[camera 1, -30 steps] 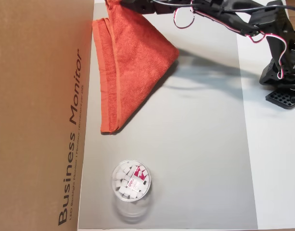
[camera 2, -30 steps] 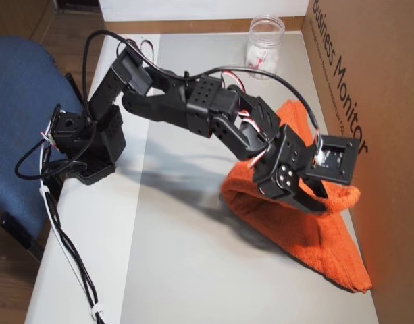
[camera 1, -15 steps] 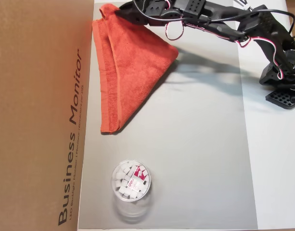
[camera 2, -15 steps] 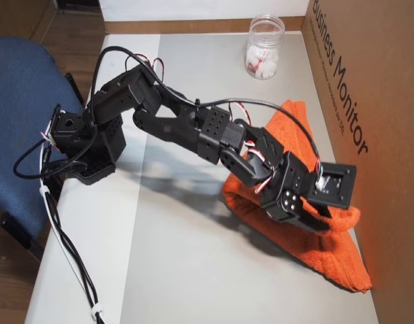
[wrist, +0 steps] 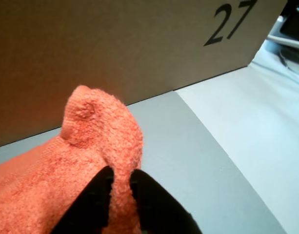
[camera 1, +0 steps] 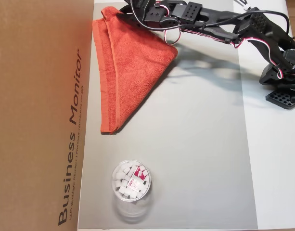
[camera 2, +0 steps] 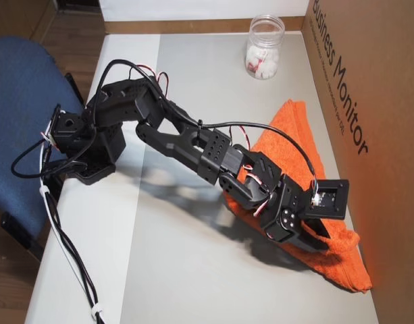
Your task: Fold the blanket.
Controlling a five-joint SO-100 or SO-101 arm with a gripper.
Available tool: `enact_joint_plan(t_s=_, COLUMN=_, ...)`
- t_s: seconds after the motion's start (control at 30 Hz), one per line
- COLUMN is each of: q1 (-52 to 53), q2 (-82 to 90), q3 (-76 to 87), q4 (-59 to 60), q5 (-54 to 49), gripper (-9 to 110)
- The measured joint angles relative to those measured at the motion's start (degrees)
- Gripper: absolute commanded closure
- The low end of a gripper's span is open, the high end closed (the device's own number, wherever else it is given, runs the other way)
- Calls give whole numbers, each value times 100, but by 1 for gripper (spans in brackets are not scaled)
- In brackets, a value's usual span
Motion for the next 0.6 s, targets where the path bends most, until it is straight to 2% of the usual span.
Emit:
enact_joint_plan(t_s=0.2, q1=53, q2=-229, q3=0, q4=-246, q5=-334, gripper=101)
enact_joint_plan(t_s=0.47, q1=79, q2=-237, q3=0, q4=-272, q5=-334, gripper=81)
enact_joint_plan(t_s=0.6, q1=97, q2=-237, q3=0, q4=-272, q5=-334, gripper=82)
